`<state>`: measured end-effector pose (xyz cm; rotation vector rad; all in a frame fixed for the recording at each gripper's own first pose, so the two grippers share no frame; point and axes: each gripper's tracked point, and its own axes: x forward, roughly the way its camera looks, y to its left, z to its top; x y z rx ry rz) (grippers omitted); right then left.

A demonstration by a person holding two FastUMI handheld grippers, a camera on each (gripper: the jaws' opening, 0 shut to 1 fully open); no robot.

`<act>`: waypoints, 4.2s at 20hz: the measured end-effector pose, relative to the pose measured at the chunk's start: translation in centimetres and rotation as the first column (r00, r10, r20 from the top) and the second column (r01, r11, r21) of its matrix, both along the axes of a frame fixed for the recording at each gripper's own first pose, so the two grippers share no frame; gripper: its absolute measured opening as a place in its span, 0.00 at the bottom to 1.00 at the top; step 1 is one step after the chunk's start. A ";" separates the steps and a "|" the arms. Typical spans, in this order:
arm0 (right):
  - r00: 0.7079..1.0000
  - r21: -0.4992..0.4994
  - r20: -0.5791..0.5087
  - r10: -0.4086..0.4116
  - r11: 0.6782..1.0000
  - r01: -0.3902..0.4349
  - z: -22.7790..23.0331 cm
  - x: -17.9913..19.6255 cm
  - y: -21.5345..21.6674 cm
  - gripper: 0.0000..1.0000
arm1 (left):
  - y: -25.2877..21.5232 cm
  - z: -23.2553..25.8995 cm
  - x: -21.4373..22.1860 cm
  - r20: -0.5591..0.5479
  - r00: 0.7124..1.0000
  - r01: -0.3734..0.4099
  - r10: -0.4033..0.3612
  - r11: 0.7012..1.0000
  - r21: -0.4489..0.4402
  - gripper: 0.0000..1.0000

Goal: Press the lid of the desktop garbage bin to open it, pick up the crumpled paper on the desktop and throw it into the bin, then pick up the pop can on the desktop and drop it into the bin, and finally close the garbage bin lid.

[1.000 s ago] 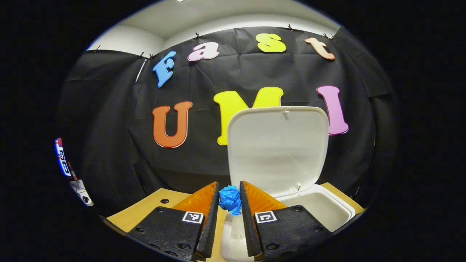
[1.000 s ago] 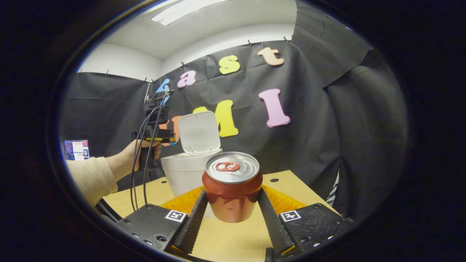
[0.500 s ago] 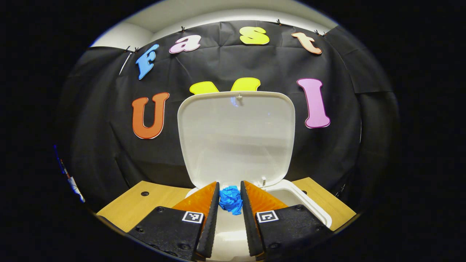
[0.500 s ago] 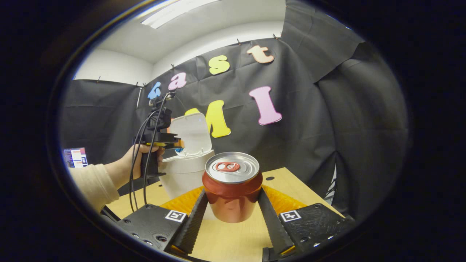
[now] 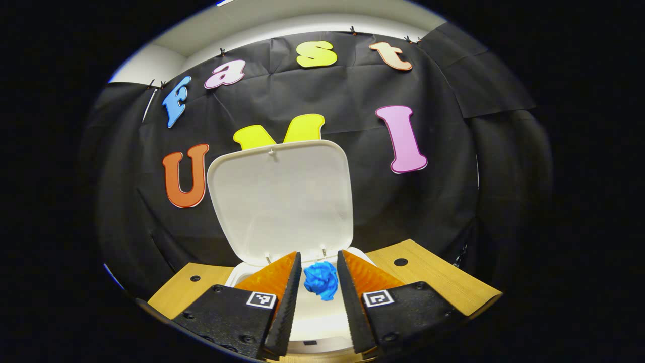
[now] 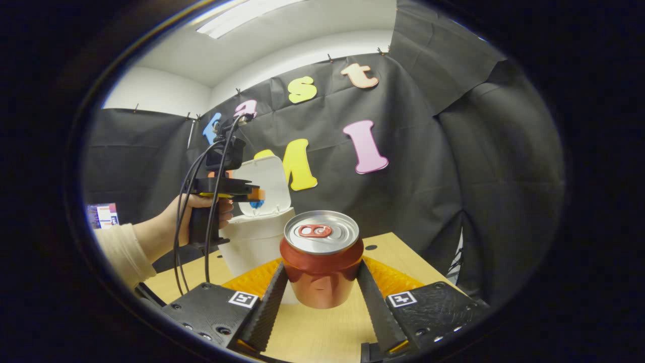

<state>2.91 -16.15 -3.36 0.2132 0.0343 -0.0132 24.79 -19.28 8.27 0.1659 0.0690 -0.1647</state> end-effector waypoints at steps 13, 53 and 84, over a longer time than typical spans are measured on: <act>0.998 -0.102 0.060 0.034 0.994 -0.028 1.5 -2.0 3.2 0.78 | 9.8 -3.9 -14.3 -0.023 0.988 -0.154 0.152 0.983 -0.099 0.95; 0.955 -0.206 -0.275 -0.108 0.977 0.051 13.7 29.8 15.9 0.78 | 22.7 -10.5 -21.7 -0.001 0.993 -0.117 0.120 0.965 -0.236 0.92; 0.993 -0.290 0.086 -0.081 0.951 0.103 28.1 33.4 23.0 0.95 | 27.5 -11.7 -20.6 -0.033 0.976 -0.217 0.215 0.952 -0.216 0.92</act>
